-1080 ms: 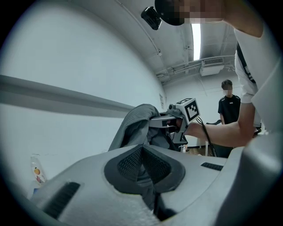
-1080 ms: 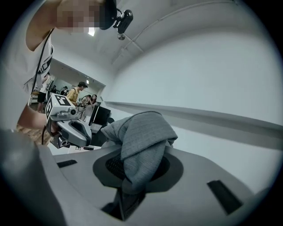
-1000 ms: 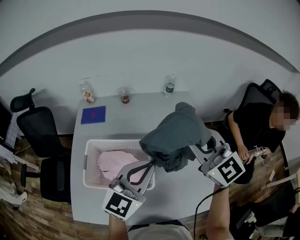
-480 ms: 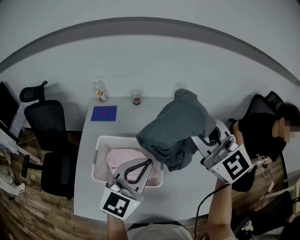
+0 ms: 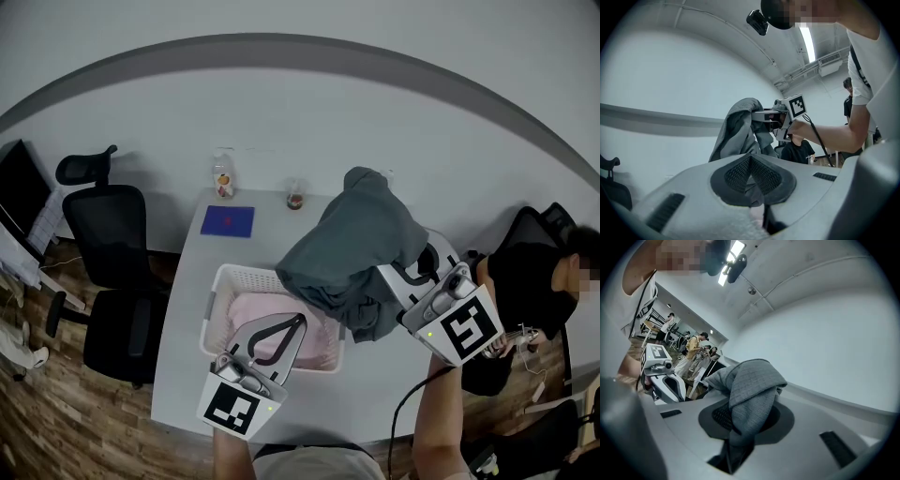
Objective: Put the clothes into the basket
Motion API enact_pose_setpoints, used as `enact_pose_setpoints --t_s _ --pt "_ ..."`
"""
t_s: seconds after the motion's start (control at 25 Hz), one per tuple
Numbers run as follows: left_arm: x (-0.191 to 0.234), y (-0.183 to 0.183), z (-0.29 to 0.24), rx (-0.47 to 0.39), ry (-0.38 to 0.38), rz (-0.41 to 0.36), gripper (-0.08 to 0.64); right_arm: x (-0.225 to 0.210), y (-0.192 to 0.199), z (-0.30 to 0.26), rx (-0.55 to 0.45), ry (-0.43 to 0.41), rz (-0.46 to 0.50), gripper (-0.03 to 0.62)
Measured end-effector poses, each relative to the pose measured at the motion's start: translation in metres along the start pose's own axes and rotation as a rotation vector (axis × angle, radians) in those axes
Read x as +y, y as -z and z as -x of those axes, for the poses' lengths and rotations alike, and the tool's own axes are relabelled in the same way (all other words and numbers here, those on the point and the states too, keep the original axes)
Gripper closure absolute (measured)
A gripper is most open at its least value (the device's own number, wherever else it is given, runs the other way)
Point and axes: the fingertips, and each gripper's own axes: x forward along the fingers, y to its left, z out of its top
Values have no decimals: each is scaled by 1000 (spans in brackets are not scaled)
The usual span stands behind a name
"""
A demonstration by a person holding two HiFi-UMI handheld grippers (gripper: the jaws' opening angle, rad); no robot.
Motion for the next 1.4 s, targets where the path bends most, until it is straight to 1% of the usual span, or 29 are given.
enact_pose_setpoints --t_s 0.4,0.96,1.12,1.4 --pt "22 -1 21 -11 -27 -1 554 10 -38 -31 -74 -33 33 522" --pt "64 18 58 23 -113 21 554 54 -41 -94 -116 -144 -10 522" --pt "75 26 66 39 -134 34 554 69 -35 -109 -119 -182 -33 522" --pt "80 48 75 71 -156 65 554 104 8 -118 -79 -244 -115 522"
